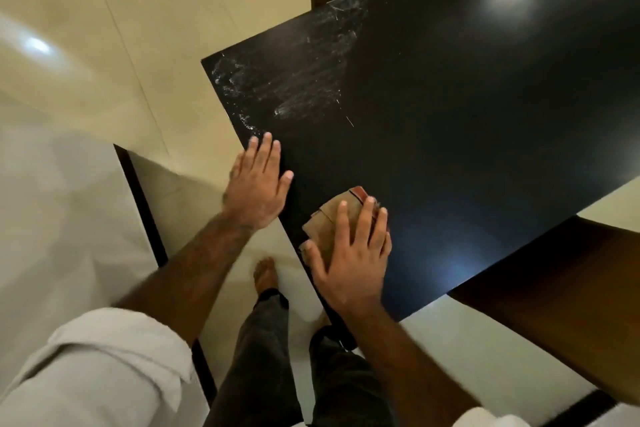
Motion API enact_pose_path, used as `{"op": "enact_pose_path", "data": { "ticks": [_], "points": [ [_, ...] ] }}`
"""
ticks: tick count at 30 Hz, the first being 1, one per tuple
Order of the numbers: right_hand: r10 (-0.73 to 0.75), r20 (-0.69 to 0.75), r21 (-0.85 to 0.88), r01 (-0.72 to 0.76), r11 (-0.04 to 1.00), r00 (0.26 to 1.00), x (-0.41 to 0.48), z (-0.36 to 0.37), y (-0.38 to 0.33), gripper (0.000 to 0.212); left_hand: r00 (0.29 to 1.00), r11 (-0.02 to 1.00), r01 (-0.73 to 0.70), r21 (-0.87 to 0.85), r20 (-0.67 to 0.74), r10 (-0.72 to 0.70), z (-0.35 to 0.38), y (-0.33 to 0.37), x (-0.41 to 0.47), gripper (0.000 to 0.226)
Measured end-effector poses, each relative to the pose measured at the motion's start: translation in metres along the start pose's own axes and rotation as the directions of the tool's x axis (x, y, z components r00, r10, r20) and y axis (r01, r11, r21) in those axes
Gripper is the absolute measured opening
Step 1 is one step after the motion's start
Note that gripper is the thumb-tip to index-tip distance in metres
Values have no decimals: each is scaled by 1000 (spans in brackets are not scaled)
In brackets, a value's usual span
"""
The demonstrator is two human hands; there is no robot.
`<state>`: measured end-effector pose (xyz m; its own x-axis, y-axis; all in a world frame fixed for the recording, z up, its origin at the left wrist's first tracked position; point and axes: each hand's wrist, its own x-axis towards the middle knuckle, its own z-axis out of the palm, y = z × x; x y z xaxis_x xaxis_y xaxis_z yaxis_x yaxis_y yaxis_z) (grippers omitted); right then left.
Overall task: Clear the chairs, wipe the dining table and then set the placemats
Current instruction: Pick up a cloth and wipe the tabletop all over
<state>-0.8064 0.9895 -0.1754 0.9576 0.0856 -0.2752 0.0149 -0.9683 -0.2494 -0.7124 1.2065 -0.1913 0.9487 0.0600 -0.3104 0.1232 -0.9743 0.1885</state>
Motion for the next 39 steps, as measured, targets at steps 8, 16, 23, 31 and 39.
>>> {"op": "enact_pose_path", "data": {
  "ticks": [8, 16, 23, 31, 39],
  "points": [
    [-225, -44, -136, 217, 967, 973, 104, -1, -22, 79, 998, 995, 5, 95, -62, 1, 6, -33, 39, 90],
    [12, -244, -194, -61, 979, 970, 244, -40, -3, 65, 997, 991, -46, 128, -53, 53, 12, -40, 42, 87],
    [-46, -121, -185, 23, 982, 992, 186, -7, -72, 69, 987, 984, -161, 70, 5, 161, 12, -56, 49, 93],
    [-55, -250, -178, 10, 984, 967, 351, -50, -56, 66, 989, 982, -146, 117, 4, 147, 14, -54, 48, 92],
    [97, -274, -157, -144, 977, 957, 260, -39, -24, 65, 987, 980, -156, 124, -7, 158, 10, -52, 47, 93]
  ]
}}
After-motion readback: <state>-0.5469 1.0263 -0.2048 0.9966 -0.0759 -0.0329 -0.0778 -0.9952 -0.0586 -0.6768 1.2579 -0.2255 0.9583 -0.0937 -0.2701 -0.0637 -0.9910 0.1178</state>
